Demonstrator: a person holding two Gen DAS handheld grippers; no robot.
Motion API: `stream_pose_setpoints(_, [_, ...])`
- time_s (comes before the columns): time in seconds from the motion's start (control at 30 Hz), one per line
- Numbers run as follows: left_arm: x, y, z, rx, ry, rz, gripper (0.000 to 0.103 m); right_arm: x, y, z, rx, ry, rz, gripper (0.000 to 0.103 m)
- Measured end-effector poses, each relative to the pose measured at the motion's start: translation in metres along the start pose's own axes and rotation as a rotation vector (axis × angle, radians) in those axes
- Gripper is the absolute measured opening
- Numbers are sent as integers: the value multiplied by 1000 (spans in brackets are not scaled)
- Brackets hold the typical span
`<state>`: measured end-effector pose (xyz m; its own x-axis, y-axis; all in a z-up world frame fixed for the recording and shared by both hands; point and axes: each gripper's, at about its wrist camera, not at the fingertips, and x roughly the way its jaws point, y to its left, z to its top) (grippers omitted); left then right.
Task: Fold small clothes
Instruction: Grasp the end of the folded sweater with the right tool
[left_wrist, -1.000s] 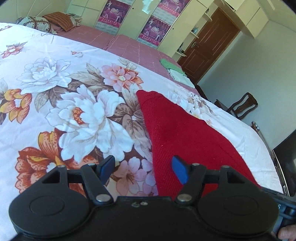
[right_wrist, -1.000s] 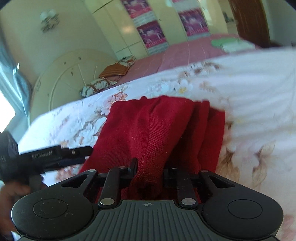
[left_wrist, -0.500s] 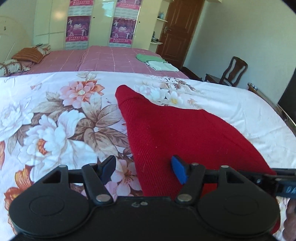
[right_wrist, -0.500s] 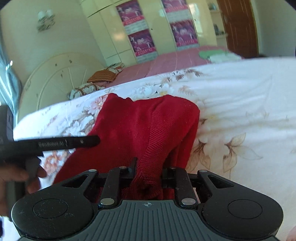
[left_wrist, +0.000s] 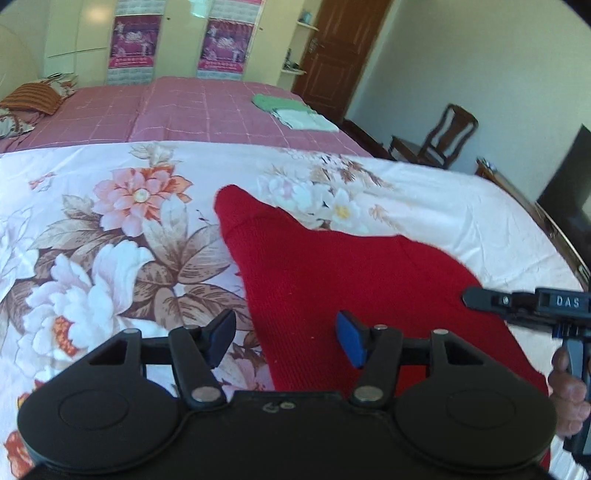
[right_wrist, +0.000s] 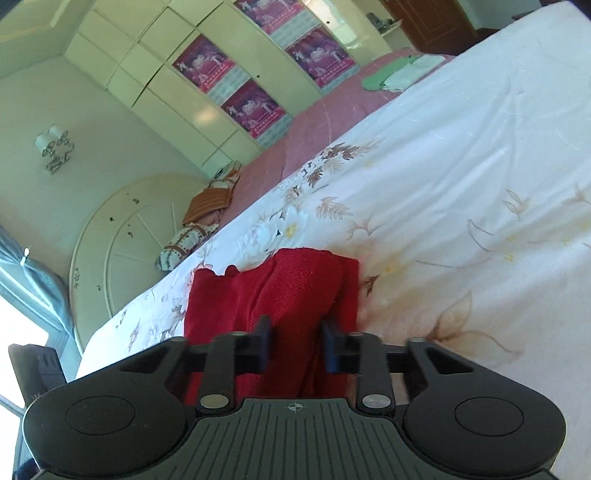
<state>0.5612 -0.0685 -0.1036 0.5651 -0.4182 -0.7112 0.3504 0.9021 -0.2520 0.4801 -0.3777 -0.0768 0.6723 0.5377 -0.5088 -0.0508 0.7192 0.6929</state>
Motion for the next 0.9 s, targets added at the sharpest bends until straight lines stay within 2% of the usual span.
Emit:
stream_pose_setpoints(0.03, [4,-2,0,18,12,11,57,0,3,1,-40,-14,-5,12])
stream_pose_setpoints(0.07, [9,-3,0,41,32,40,58,-1,7,2,-89,-33,-17,8])
stream_pose_setpoints(0.13, [18,-6,-4,86,44,76,63,1,14,-1,-202,-43,-80,8])
stream_pose_setpoints(0.2, [20,-6,-6,82,33,83,65,14,11,-11,-267,-13,-141,8])
stream_pose_setpoints(0.3, [12,-7,-6,91,22,86,63,15,10,-14,-266,-10,-157,8])
stream_pose_setpoints(0.33, [4,-9,-7,96,8,83,59,14,12,-13,-268,-4,-170,8])
stream_pose_setpoints(0.4, [-18,-15,-14,114,-38,82,59,3,25,-13,-285,-22,-191,9])
stream_pose_setpoints(0.5, [-47,-21,-33,127,-85,62,59,-26,54,-23,-370,-66,-150,9])
stream_pose_setpoints(0.6, [-68,-27,-54,128,-101,47,59,-44,79,-47,-491,-38,-112,9])
stream_pose_setpoints(0.7, [-78,-28,-73,111,-100,48,60,-42,91,-73,-601,25,-132,9])
stream_pose_setpoints(0.73, [-76,-28,-78,116,-89,56,65,-37,90,-82,-632,52,-170,9])
stream_pose_setpoints(0.77, [-75,-29,-82,132,-88,68,69,-25,84,-89,-653,84,-242,9])
stream_pose_setpoints(0.8, [-74,-29,-85,141,-94,79,70,-17,76,-94,-656,94,-273,9])
stream_pose_setpoints(0.9, [-75,-33,-83,160,-101,95,69,-14,63,-89,-571,83,-252,9])
